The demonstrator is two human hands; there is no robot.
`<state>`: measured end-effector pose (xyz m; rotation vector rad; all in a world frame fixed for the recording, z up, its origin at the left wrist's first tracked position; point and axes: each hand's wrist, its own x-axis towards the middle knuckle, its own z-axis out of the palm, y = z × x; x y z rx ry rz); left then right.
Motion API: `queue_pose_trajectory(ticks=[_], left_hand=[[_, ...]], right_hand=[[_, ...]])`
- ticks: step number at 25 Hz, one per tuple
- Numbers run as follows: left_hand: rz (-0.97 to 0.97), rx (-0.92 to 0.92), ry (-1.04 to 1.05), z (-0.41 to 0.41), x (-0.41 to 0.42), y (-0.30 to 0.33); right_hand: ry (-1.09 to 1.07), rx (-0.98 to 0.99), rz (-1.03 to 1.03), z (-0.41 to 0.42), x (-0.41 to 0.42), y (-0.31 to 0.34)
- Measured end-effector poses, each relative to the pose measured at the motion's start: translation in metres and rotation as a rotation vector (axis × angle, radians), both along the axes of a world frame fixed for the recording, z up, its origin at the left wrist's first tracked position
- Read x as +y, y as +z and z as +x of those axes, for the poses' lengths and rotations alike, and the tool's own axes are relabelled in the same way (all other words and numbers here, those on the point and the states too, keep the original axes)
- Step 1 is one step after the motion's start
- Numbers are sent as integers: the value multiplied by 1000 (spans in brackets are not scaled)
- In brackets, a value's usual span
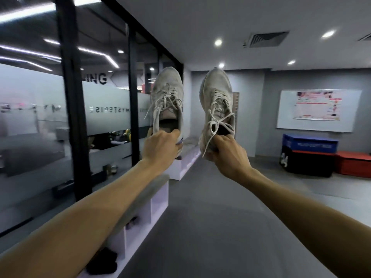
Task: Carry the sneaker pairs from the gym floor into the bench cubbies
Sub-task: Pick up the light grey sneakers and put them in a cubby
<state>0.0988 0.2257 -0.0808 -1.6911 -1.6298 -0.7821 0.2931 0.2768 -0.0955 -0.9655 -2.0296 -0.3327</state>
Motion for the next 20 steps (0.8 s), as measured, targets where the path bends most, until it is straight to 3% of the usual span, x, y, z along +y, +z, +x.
queue_pose_trajectory(ticks=[10,14,20], left_hand=[[-45,-6,535,-114,80,-30],[-58,-58,762,-135,58,-31],[-111,-146,1028,-147,5,-37]], right_hand=[[519,-33,0,-168,183,-17],[757,-64,-22,-234,193,-24],[1059,-56,-23,-299,140,-34]])
